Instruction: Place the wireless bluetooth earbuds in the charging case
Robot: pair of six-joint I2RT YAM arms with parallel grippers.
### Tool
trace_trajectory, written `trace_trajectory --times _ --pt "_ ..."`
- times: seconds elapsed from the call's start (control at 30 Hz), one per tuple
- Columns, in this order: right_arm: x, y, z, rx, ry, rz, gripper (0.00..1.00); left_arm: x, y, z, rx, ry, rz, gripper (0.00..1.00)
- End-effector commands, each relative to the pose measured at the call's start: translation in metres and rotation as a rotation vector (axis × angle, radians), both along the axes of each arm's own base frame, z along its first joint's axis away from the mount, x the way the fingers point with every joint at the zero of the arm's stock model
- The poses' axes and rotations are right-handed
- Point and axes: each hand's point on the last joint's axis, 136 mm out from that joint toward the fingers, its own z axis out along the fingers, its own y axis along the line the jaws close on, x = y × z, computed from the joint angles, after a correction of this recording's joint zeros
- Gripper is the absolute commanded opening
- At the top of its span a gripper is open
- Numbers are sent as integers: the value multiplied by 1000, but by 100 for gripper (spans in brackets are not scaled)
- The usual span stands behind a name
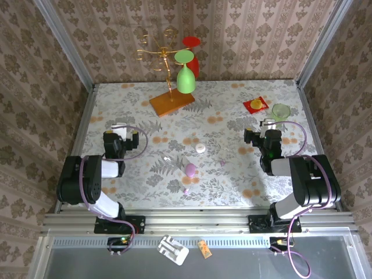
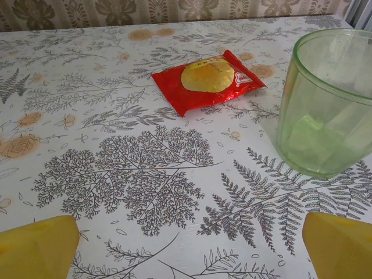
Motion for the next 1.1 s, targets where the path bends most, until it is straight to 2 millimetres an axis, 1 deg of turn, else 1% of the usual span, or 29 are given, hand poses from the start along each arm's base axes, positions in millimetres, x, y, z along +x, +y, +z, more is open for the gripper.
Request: trace_trajectory --times 0.0,1.07 --pt "5 2 9 -9 -36 5 100 4 1 7 -23 -18 7 100" --pt "5 2 9 -8 -38 6 100 4 2 7 -36 -23 2 100"
